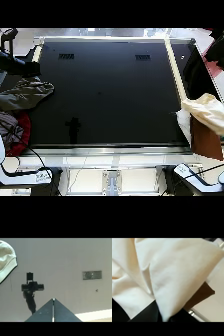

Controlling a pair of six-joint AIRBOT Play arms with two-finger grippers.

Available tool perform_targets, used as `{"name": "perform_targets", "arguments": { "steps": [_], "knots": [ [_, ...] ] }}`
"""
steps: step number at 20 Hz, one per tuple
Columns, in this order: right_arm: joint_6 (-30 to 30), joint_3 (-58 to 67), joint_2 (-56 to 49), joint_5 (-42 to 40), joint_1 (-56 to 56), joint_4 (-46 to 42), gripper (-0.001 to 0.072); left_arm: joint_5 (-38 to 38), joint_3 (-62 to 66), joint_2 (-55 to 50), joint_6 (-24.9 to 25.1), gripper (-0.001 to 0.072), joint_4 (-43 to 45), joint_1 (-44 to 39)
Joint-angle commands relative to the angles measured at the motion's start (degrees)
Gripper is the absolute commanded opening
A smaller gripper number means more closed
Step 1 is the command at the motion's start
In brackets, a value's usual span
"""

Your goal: Fold the shirts.

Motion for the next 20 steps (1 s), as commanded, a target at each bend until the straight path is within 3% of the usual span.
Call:
{"name": "perform_targets", "arguments": {
  "steps": [1,2,3,4,5,9,12,14,15,17,20],
  "knots": [
    [-2.99,-17.22,5.97,-4.96,-5.42,-1.16,0.0025,0.02,-0.02,-0.02,-0.17,0.0009,0.0,0.0],
    [-2.97,-20.13,6.34,-5.03,-5.79,-1.38,0.0092,0.02,-0.02,-0.02,-0.17,0.0009,0.0,0.0],
    [-2.95,-21.97,6.49,-4.13,-5.84,-1.6,0.0301,0.02,-0.02,-0.02,-0.17,0.001,0.0,0.0],
    [-2.93,-22.32,6.62,-2.4,-5.84,-1.57,0.0452,0.02,-0.02,-0.02,-0.15,0.0009,0.02,0.0],
    [-2.86,-21.57,6.71,0.04,-5.81,-1.29,0.0486,0.02,-0.02,-0.02,-0.15,0.0009,0.02,0.0],
    [-0.98,-9.35,10.38,2.08,-5.81,8.9,0.0485,0.02,-0.02,-0.02,-0.17,0.001,0.0,0.0],
    [-0.63,-0.79,13.64,-8.24,-4.09,33.94,0.0484,0.04,-0.02,-0.04,-0.17,0.0009,-0.44,0.0],
    [-6.03,0.37,14.99,-14.88,2.58,50.38,0.048,0.04,-0.02,-0.22,-0.22,0.0009,-1.86,0.0],
    [-9.97,0.37,15.06,-16.39,7.48,54.36,0.0474,0.07,-0.02,-0.5,-0.66,0.0009,-3.52,0.0],
    [-16.37,0.33,14.29,-18.91,20.35,53.9,0.0474,0.04,-0.02,-1.31,-1.27,0.0009,-7.65,0.0],
    [-17.88,0.28,11.91,-24.44,38.82,41.51,0.0473,0.09,-0.02,-2.45,-1.97,0.0009,-14.62,0.0]
  ]
}}
